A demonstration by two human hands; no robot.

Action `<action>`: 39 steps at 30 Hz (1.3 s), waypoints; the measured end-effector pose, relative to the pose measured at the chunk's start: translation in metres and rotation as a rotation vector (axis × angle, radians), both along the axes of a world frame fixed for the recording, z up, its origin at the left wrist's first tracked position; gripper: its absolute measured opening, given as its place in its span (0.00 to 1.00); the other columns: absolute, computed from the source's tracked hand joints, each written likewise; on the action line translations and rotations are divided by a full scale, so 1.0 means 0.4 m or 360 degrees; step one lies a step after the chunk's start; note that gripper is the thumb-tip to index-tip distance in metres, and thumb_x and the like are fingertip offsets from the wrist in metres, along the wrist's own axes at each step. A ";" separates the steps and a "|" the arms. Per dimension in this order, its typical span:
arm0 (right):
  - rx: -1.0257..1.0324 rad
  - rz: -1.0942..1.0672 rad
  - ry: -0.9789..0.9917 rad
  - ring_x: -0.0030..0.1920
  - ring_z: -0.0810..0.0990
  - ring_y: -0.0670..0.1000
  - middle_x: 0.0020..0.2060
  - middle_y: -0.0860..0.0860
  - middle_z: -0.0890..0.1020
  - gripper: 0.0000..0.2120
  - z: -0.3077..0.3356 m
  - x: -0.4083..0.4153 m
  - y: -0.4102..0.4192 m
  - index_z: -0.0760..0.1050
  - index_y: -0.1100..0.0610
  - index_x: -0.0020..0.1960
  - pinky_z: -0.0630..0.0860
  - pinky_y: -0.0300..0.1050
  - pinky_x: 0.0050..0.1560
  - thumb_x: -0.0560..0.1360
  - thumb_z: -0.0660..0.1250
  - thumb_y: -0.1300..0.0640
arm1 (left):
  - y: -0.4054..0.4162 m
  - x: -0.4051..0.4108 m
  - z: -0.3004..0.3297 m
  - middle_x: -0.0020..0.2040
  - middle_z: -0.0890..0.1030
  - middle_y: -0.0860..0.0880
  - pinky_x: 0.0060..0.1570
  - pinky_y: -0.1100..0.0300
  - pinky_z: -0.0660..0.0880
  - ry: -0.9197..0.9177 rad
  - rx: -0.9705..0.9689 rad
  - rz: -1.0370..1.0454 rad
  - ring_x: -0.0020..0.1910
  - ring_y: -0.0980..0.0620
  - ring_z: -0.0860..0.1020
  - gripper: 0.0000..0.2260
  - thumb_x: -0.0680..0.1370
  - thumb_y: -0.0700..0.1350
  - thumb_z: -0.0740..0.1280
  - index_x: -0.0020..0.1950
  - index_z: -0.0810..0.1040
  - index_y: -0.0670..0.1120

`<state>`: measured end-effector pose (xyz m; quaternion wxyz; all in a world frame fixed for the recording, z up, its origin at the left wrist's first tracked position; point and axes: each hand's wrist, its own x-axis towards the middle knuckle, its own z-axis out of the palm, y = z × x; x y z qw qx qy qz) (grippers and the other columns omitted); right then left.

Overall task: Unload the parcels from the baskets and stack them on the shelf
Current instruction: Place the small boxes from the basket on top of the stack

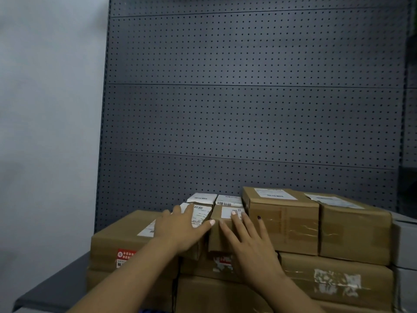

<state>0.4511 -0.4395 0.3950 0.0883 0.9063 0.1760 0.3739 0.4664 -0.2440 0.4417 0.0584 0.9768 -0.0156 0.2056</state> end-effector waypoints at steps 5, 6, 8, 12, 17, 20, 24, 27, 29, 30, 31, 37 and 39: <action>-0.0022 0.0040 -0.0065 0.65 0.74 0.61 0.65 0.59 0.76 0.49 0.000 0.002 -0.006 0.71 0.53 0.69 0.59 0.65 0.65 0.51 0.80 0.41 | -0.024 0.035 -0.019 0.69 0.70 0.49 0.62 0.51 0.65 -0.0292 -0.0014 -0.0043 0.66 0.44 0.67 0.49 0.64 0.79 0.33 0.71 0.67 0.53; -0.0040 0.0053 -0.0088 0.66 0.73 0.61 0.65 0.59 0.75 0.47 0.000 0.000 -0.008 0.71 0.53 0.69 0.57 0.64 0.64 0.53 0.79 0.41 | -0.028 0.045 -0.021 0.69 0.71 0.49 0.63 0.51 0.65 -0.0330 -0.0034 -0.0046 0.66 0.45 0.66 0.54 0.59 0.79 0.28 0.70 0.69 0.53; -0.0083 0.0072 -0.0133 0.68 0.71 0.60 0.66 0.58 0.75 0.43 -0.005 -0.001 -0.014 0.72 0.53 0.69 0.56 0.64 0.65 0.57 0.77 0.41 | -0.032 0.068 -0.023 0.68 0.72 0.50 0.64 0.51 0.63 -0.0394 -0.0053 -0.0035 0.67 0.47 0.66 0.58 0.56 0.77 0.23 0.69 0.70 0.53; -0.0162 0.0054 -0.0137 0.68 0.72 0.59 0.66 0.57 0.75 0.40 -0.023 0.009 -0.036 0.73 0.53 0.68 0.49 0.64 0.68 0.59 0.74 0.38 | -0.024 0.094 -0.025 0.68 0.71 0.51 0.69 0.48 0.59 -0.0409 -0.0039 -0.0153 0.68 0.49 0.65 0.51 0.62 0.78 0.30 0.68 0.70 0.54; -0.0135 0.0054 -0.0132 0.71 0.65 0.59 0.70 0.58 0.71 0.32 -0.040 0.003 -0.066 0.71 0.52 0.69 0.49 0.63 0.69 0.68 0.63 0.41 | 0.006 0.061 -0.054 0.74 0.65 0.54 0.73 0.44 0.38 -0.0547 0.0139 -0.0395 0.75 0.52 0.56 0.35 0.70 0.71 0.43 0.72 0.65 0.58; -0.0161 0.0063 -0.0117 0.72 0.61 0.59 0.71 0.58 0.69 0.34 -0.076 0.000 -0.075 0.71 0.51 0.69 0.49 0.63 0.68 0.65 0.69 0.42 | 0.030 0.040 -0.100 0.77 0.56 0.53 0.72 0.51 0.38 -0.0506 0.0130 -0.0482 0.77 0.52 0.50 0.34 0.71 0.70 0.42 0.77 0.50 0.61; -0.0194 0.0022 -0.0036 0.73 0.58 0.60 0.72 0.59 0.66 0.38 -0.105 -0.001 -0.070 0.71 0.51 0.70 0.47 0.62 0.69 0.61 0.73 0.43 | 0.043 0.058 -0.112 0.79 0.48 0.53 0.72 0.54 0.38 -0.0447 0.0134 -0.0560 0.77 0.53 0.43 0.34 0.71 0.67 0.43 0.76 0.41 0.61; -0.0153 0.0000 -0.0007 0.74 0.58 0.61 0.73 0.59 0.66 0.39 -0.103 -0.001 -0.065 0.69 0.52 0.71 0.52 0.63 0.68 0.62 0.73 0.44 | 0.035 0.072 -0.109 0.78 0.48 0.53 0.71 0.54 0.37 -0.0444 0.0111 -0.0573 0.77 0.52 0.42 0.32 0.76 0.64 0.53 0.77 0.44 0.60; -0.0127 -0.0016 0.0003 0.74 0.58 0.60 0.72 0.58 0.67 0.40 -0.101 0.004 -0.065 0.70 0.52 0.70 0.54 0.63 0.67 0.61 0.75 0.44 | 0.031 0.073 -0.107 0.78 0.49 0.52 0.71 0.54 0.37 -0.0432 0.0076 -0.0576 0.76 0.52 0.43 0.32 0.78 0.61 0.59 0.77 0.45 0.59; -0.0122 -0.0021 0.0010 0.74 0.58 0.60 0.72 0.58 0.67 0.41 -0.101 0.007 -0.066 0.70 0.52 0.70 0.53 0.63 0.67 0.60 0.76 0.43 | 0.030 0.073 -0.106 0.78 0.49 0.53 0.71 0.54 0.37 -0.0431 0.0077 -0.0571 0.76 0.52 0.43 0.33 0.78 0.60 0.59 0.77 0.45 0.59; -0.0119 -0.0029 0.0021 0.74 0.58 0.60 0.72 0.58 0.67 0.41 -0.100 0.009 -0.066 0.70 0.52 0.70 0.53 0.64 0.67 0.59 0.76 0.43 | 0.029 0.073 -0.105 0.78 0.49 0.53 0.71 0.54 0.37 -0.0433 0.0085 -0.0569 0.76 0.52 0.43 0.32 0.78 0.60 0.59 0.77 0.45 0.60; -0.0069 -0.0056 0.0124 0.74 0.58 0.61 0.71 0.59 0.68 0.43 -0.094 0.017 -0.050 0.72 0.53 0.69 0.47 0.63 0.69 0.56 0.79 0.43 | 0.030 0.073 -0.092 0.78 0.51 0.53 0.73 0.50 0.38 -0.0458 0.0226 -0.0500 0.77 0.53 0.47 0.33 0.72 0.65 0.45 0.77 0.45 0.60; -0.0082 -0.0120 0.0178 0.76 0.49 0.63 0.74 0.59 0.61 0.43 -0.084 0.005 -0.042 0.66 0.51 0.73 0.40 0.62 0.70 0.62 0.76 0.42 | 0.026 0.062 -0.091 0.79 0.51 0.53 0.73 0.49 0.37 -0.0494 0.0256 -0.0487 0.77 0.53 0.47 0.31 0.76 0.63 0.51 0.77 0.44 0.60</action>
